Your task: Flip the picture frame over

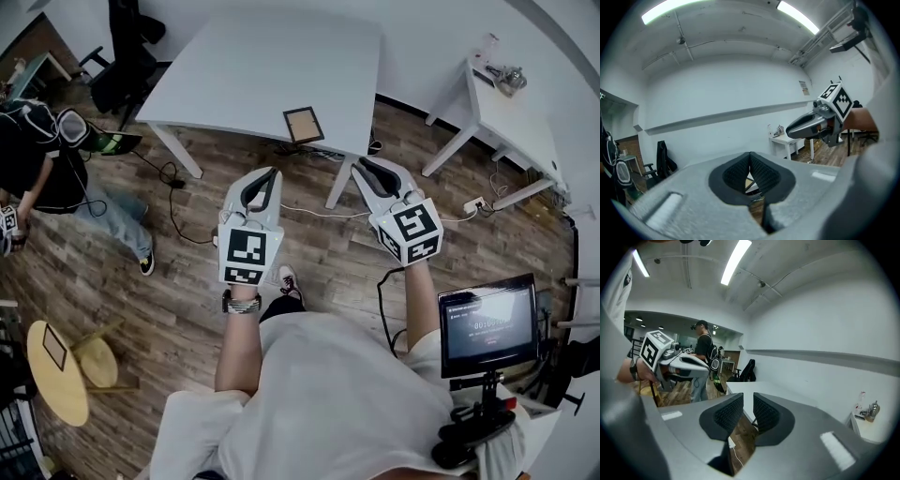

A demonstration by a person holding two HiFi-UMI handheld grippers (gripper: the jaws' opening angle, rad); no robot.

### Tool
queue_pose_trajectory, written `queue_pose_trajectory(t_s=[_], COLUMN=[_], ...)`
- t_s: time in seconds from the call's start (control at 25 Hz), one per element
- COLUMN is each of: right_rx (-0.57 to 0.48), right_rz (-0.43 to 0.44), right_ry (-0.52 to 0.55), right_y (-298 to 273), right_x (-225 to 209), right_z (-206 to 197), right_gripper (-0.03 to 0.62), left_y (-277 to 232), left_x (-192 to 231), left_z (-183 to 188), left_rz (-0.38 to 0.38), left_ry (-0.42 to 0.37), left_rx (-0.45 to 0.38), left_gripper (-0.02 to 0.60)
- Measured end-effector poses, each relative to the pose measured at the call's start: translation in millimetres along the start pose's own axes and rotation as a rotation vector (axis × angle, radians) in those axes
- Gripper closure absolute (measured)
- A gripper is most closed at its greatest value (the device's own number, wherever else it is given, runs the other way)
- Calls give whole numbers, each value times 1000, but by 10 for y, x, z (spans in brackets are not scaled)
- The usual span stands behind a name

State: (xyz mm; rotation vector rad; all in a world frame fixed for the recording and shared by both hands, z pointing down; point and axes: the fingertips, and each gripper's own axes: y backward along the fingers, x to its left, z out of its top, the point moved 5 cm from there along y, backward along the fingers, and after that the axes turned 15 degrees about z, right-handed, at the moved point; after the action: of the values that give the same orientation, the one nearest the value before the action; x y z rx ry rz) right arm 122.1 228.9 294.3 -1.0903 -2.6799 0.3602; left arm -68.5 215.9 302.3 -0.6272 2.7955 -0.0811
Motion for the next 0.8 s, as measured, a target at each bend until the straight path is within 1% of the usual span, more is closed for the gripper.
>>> queue_pose_trajectory(t_s=[0.08,0.28,0.52,0.68,0.8], right_rx=[43,128,225,319,362], right_rz=[8,39,93,95,113], right_ry=[5,20,23,52,56], right_y=[-208,-716,-1321,-1554,-1710], right_x=[-143,-442,-719,-798,-825], right_z=[-68,-178,-434,-646,-804], right_gripper=[523,511,486,479,465], left_y=[-179,-575,-988,-1106,-1135], left_x=[91,369,644,825,898], left_z=[-32,-163,-434,-528,-608], left_rz=[-3,-4,-9,-2,-3], left_ry=[-4,32,34,35,42], left_rx=[3,33,84,106,123], left_gripper=[578,578,578,578,578])
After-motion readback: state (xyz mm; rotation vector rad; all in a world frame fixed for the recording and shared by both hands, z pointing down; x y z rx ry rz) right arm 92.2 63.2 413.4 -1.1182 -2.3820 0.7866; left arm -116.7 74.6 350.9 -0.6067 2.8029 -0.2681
